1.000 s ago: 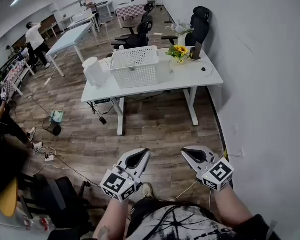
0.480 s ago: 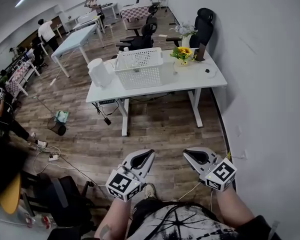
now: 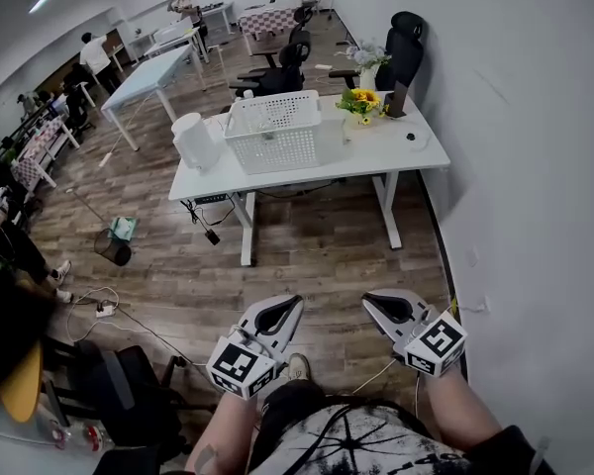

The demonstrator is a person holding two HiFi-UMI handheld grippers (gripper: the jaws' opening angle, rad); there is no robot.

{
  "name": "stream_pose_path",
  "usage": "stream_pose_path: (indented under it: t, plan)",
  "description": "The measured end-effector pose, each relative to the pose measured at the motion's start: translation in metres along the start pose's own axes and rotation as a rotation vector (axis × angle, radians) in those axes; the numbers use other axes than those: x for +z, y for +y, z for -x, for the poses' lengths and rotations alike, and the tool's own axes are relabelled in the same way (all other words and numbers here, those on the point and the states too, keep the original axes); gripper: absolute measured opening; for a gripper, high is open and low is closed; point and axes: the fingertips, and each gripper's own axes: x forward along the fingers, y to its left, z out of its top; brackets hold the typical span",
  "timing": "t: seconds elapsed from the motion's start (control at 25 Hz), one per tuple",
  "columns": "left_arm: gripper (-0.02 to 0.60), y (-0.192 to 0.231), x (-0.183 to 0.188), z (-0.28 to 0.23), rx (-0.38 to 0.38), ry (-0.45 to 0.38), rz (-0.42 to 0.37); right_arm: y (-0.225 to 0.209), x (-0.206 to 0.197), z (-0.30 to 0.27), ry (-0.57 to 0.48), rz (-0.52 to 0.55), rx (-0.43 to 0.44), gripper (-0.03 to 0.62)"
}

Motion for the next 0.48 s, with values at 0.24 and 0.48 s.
stream_pose_path:
  t: [0.24, 0.48]
  plan:
    - [0.011, 0.011, -0.011, -0.011, -0.016, 0.01, 0.024, -0.009, -0.01, -0.01, 0.015, -0.015, -0.008, 0.023]
    - [0.011, 0.043, -0.019, -0.031, -0.042, 0.013, 0.045, -0.03, -0.014, -0.039, 0.038, -0.005, -0.028, 0.023]
